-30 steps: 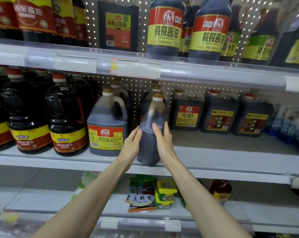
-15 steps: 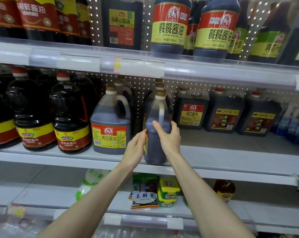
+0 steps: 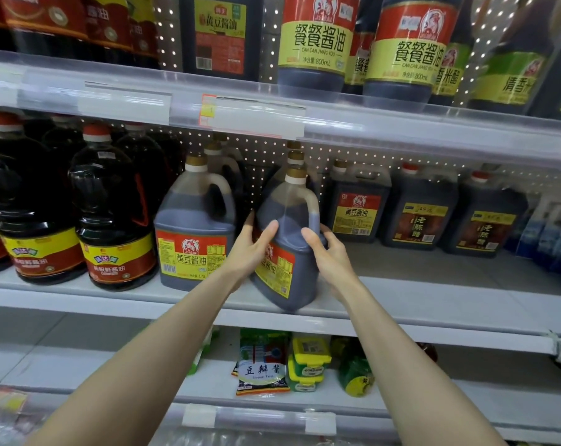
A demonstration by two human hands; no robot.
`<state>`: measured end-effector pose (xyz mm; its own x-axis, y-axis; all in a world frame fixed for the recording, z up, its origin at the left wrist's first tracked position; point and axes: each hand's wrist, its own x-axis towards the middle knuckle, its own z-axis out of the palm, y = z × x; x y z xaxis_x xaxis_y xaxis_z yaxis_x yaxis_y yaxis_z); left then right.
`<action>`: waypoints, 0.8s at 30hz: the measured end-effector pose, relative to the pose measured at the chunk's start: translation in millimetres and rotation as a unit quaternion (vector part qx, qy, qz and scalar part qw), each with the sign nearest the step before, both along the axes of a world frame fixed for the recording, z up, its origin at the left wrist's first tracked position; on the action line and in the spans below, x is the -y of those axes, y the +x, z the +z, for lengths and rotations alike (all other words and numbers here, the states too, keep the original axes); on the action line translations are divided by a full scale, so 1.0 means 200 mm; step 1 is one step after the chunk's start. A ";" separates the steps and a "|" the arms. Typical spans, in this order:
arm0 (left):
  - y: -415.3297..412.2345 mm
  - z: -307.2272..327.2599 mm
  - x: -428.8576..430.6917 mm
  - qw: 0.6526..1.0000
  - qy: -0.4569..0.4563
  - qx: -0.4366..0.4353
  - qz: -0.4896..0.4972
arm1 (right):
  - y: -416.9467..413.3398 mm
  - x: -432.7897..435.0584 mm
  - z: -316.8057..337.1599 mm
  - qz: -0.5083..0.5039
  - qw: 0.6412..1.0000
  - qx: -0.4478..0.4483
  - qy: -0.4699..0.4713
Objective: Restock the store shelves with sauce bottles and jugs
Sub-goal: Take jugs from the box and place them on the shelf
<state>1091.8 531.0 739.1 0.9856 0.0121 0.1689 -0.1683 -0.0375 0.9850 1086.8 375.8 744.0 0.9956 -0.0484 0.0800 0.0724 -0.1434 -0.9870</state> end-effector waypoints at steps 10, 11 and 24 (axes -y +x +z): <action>0.04 -0.02 -0.01 1.000 0.012 -0.016 0.022 | -0.04 -0.04 -0.02 -0.004 1.000 -0.010 0.020; 0.04 -0.02 -0.01 1.000 0.010 -0.019 0.022 | -0.06 -0.07 -0.04 -0.019 1.000 -0.010 0.019; -0.09 -0.08 0.09 0.991 0.049 -0.019 0.125 | 0.04 -0.06 -0.12 -0.037 0.993 0.002 0.112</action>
<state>1073.8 513.2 723.7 0.9596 0.2415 0.1443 -0.1048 -0.1690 0.9800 1095.5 387.0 719.6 0.9883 -0.1389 0.0637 0.0745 0.0743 -0.9944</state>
